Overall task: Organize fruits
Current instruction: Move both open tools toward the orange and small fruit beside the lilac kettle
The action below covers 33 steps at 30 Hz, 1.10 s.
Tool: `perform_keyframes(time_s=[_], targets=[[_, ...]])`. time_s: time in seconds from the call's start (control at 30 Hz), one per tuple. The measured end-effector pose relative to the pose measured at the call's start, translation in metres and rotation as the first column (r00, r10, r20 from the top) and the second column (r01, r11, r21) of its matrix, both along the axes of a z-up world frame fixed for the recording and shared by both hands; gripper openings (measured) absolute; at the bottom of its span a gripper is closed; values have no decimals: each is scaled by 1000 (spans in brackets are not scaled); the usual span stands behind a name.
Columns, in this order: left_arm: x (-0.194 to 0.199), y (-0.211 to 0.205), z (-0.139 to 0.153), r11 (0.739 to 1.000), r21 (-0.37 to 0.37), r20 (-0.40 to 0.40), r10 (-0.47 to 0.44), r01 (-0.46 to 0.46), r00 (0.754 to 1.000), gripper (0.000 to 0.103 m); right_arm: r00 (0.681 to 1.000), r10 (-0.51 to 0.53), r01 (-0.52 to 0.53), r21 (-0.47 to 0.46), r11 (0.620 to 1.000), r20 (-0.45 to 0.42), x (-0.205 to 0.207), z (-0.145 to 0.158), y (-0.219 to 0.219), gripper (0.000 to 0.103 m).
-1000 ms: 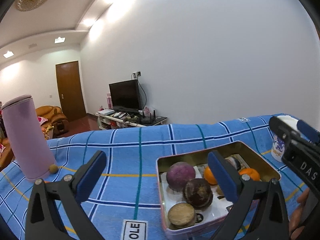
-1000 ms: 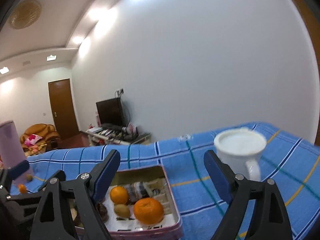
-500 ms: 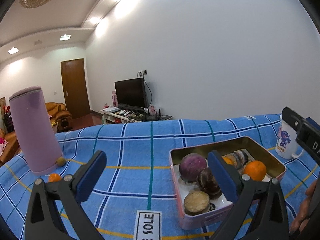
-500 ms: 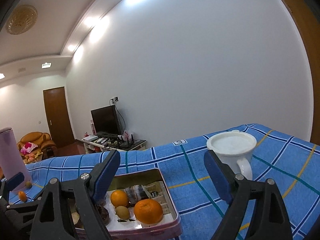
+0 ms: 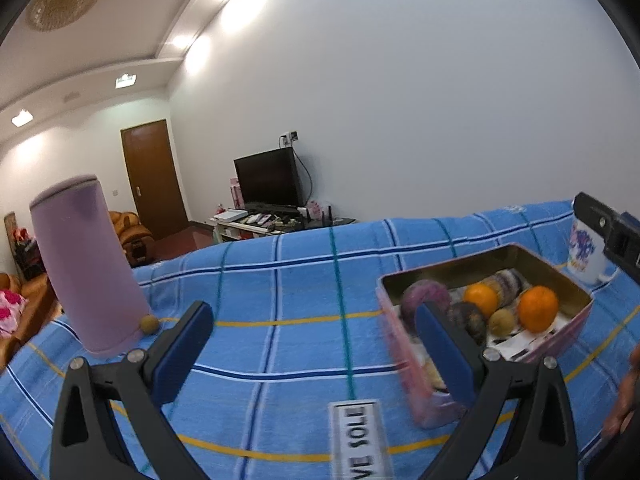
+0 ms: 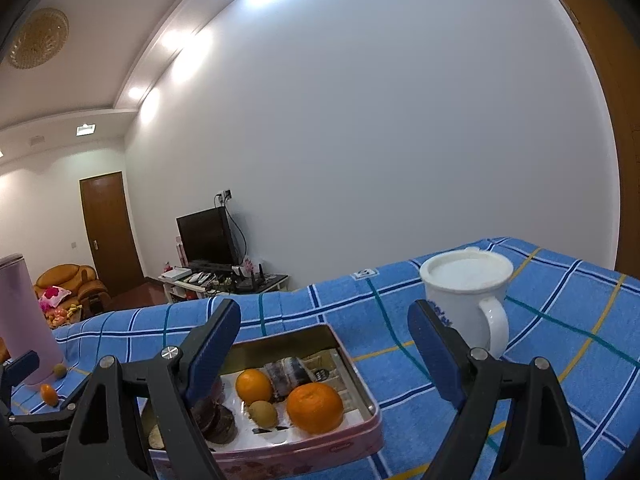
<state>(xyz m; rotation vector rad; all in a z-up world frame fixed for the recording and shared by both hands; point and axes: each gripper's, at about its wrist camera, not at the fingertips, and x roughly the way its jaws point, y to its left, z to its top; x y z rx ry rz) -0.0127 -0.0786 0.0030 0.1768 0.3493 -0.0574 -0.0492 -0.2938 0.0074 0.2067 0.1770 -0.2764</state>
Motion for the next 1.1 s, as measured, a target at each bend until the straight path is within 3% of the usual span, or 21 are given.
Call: perform_keyframes(time_s=[0.3, 0.83, 1.1], targets=[[6, 34, 2, 999, 25, 28, 35, -35, 999, 103, 998, 49, -48, 32, 998, -35, 10, -6, 20, 87], [11, 97, 3, 996, -13, 21, 93, -92, 995, 103, 981, 180, -179, 20, 984, -76, 40, -10, 116, 87], [21, 134, 1, 989, 6, 5, 146, -146, 989, 103, 962, 258, -257, 15, 966, -92, 60, -11, 156, 87]])
